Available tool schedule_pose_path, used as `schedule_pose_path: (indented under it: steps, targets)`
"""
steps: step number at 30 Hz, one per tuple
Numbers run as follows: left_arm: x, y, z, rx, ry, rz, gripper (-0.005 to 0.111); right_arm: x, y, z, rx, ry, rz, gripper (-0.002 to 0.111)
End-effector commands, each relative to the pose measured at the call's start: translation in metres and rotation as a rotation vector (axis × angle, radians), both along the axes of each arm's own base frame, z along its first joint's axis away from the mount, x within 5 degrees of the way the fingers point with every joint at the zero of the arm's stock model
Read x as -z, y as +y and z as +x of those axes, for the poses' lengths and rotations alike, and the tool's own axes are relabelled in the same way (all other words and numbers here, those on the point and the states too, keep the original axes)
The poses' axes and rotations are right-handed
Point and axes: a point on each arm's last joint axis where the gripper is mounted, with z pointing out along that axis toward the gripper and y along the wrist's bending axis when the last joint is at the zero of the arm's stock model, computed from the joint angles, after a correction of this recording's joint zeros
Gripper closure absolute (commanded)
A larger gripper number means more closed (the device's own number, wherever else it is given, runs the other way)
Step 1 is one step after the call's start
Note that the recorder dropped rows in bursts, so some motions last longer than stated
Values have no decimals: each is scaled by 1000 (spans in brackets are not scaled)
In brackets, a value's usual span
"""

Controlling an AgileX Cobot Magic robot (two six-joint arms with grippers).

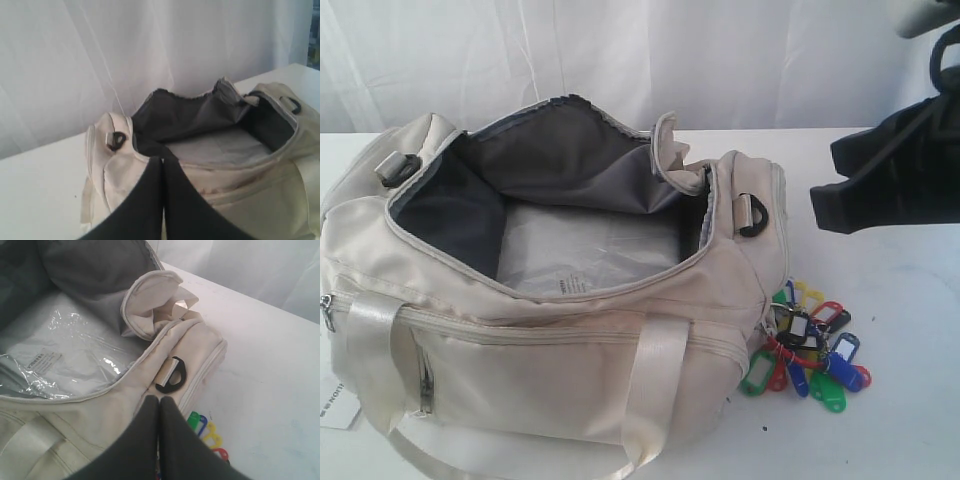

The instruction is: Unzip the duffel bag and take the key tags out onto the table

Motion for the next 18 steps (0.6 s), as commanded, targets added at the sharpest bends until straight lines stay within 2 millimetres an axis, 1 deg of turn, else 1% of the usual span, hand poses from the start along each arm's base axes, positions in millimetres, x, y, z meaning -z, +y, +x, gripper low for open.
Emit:
schedule_pose_path:
  steps: [1,7,9,12,15,18]
  targets:
    - [26,2,17,7,95,-28,107,1,0,-1,-7,-9,-2,108]
    - [71,6,39,6,258,-56,107,1,0,-1,-7,-9,-2,108]
    - [70,9,47,-30,182,-133,107,1,0,-1,-7,-9,-2,108]
    - [74,16,56,-98,109,-173,107,1,0,-1,-7,-9,-2,108]
    - [83,21,63,-135,92,-193,107,1,0,-1,-7,-9,-2,108]
    - [98,23,69,-154,126,-202,107,1,0,-1,-7,-9,-2,108]
